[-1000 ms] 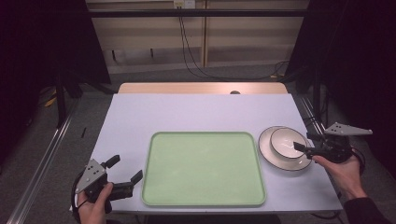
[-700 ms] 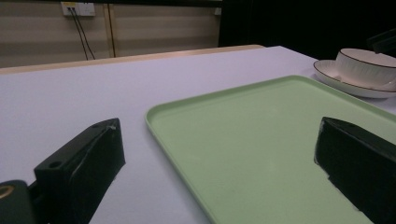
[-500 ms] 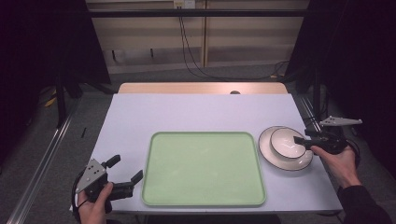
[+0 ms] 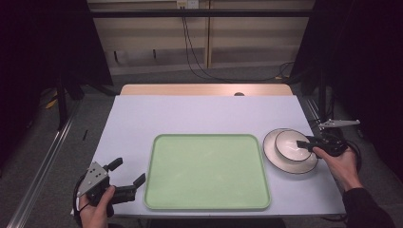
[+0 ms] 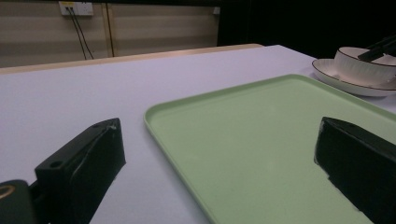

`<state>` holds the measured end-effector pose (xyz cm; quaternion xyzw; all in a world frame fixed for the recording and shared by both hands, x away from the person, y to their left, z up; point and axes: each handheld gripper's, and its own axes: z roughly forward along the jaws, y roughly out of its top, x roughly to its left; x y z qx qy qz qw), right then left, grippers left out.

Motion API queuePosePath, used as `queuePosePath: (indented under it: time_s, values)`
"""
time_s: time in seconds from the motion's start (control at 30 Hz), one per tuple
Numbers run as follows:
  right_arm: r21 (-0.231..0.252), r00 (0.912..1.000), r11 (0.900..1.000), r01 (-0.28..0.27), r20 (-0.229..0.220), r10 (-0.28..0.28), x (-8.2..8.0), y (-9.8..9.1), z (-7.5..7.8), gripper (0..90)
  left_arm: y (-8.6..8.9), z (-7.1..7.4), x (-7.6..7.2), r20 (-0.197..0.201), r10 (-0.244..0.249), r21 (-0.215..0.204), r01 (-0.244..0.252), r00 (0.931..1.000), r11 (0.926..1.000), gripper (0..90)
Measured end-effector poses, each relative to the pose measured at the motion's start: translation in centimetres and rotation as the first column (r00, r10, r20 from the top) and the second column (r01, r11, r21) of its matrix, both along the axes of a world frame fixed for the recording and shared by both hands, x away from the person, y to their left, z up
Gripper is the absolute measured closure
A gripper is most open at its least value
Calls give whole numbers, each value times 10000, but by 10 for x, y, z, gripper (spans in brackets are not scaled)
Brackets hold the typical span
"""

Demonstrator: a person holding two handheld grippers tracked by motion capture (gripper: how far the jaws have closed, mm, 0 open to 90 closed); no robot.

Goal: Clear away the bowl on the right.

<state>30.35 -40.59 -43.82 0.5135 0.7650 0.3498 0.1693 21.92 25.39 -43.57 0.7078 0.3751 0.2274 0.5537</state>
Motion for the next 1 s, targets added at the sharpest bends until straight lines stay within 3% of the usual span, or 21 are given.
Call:
queuePosePath:
  time_s: [0.1,0.27,0.37,0.53,0.63,1.0]
  values:
    - [-169,9998,9998,60,-174,-63,4,3,-1,683,0,0,0,19,-15,-10,15,10000,10000,16]
    - [-591,9969,9979,276,-713,-318,9,12,-2,681,0,0,0,24,-20,27,20,10000,10000,16]
    - [-626,9961,9976,291,-817,-341,11,12,-2,689,0,0,0,11,-3,24,3,10000,10000,16]
    - [-817,9931,9962,318,-1096,-406,12,10,-4,773,0,0,0,-18,26,1,-26,10000,10000,16]
    - [-522,9927,9977,430,-1102,-486,12,8,-4,807,-1,0,0,-18,12,-7,-12,10000,10000,16]
    - [-117,9916,9981,600,-1144,-610,11,7,-3,831,-1,0,0,-20,-73,73,73,10000,9999,16]
